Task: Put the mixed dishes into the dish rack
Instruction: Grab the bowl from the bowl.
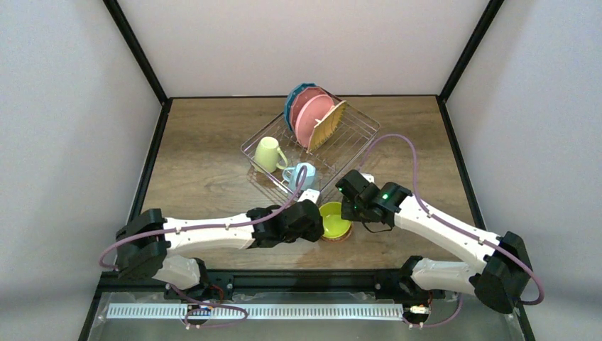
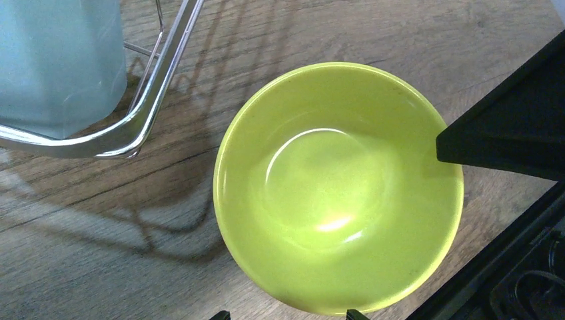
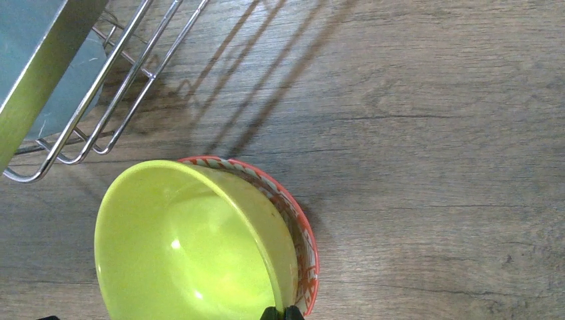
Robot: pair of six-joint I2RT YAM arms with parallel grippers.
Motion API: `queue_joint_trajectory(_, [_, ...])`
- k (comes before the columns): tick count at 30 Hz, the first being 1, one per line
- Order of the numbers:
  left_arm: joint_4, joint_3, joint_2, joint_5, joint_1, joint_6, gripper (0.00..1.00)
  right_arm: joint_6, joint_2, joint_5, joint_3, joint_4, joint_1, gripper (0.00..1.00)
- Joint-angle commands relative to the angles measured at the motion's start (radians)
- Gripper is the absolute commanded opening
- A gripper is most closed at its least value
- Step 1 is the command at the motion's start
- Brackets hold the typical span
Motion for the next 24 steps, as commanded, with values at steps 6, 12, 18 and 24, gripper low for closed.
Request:
queue_joint_trajectory(6, [0.01,0.044,0.047,-0.033,-0.006,0.014,1.0,0.026,-0.048,-0.006,0.034,-0.025,0.006,0.01])
queue_joint_trajectory(12, [0.013,0.063,0.065,-0.042,-0.006,0.007,1.0,0.036,-0.083,-0.029,0.035,-0.032,0.007,0.01])
queue_joint_trajectory(18, [0.017,0.077,0.092,-0.037,-0.006,0.003,1.0,0.043,-0.108,-0.036,0.044,-0.049,0.007,0.01])
queue_joint_trajectory(24, [0.018,0.076,0.099,-0.041,-0.006,-0.013,1.0,0.046,-0.131,-0.04,0.061,-0.067,0.006,0.01])
